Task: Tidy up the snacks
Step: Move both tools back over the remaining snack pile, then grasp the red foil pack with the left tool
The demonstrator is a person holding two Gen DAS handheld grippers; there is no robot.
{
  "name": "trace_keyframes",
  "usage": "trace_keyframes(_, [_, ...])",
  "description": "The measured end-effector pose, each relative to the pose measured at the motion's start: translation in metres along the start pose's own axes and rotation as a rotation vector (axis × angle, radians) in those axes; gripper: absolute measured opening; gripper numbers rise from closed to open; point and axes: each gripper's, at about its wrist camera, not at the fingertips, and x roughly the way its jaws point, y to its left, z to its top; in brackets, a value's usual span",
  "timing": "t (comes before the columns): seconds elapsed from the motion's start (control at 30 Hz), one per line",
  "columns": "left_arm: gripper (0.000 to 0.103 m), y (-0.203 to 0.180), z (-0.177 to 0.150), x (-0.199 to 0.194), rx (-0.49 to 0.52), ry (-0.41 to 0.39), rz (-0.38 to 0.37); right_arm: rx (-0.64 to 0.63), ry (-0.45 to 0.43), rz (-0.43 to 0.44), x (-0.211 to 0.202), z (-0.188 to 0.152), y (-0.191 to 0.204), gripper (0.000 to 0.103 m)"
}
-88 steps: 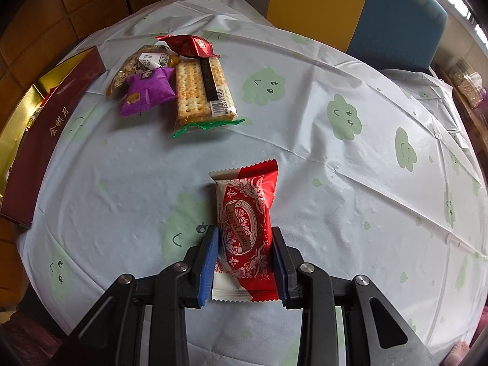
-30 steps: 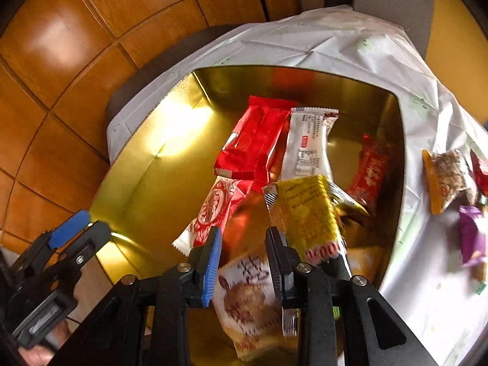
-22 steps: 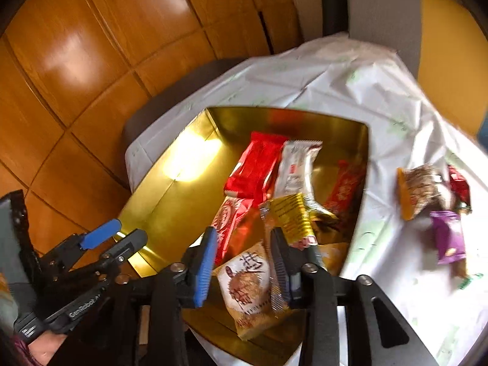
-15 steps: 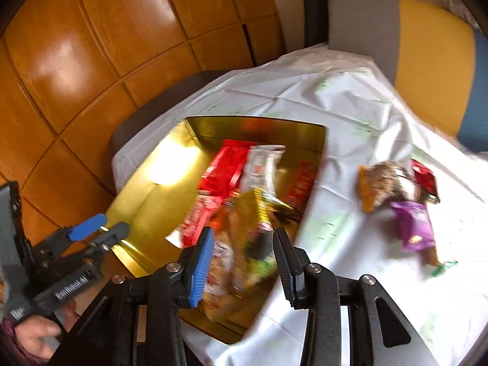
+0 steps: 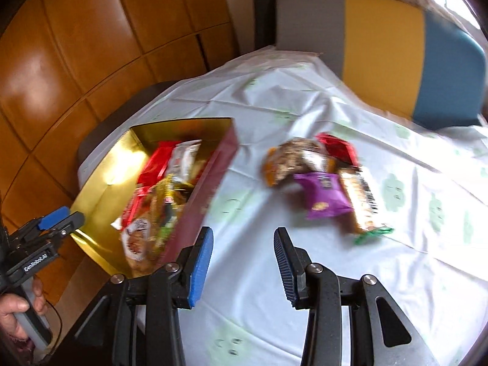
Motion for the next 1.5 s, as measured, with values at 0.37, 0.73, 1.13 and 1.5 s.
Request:
trace_keyframes(0.37, [0.061,-0.024,0.002,0.000,0.063,0.007,-0.014,0.061,-0.011,-0.123,-0.023,-0.010,-0.070,0.047])
trace_keyframes(0.73, [0.060,-0.056,0.012,0.005,0.124,0.032,-0.071,0.230,0.000,-0.242,-0.032,-0.024,-0.158,0.051])
trace_keyframes(1.13, [0.051,-0.126,0.047,0.019,0.243,0.086,-0.265,0.332,0.003,-0.221,-0.035,-0.024,-0.173,0.063])
trace_keyframes(1.5, [0.043,-0.205,0.088,0.060,0.366,0.128,-0.331,0.392,-0.008,-0.190,-0.043,-0.022,-0.178,0.066])
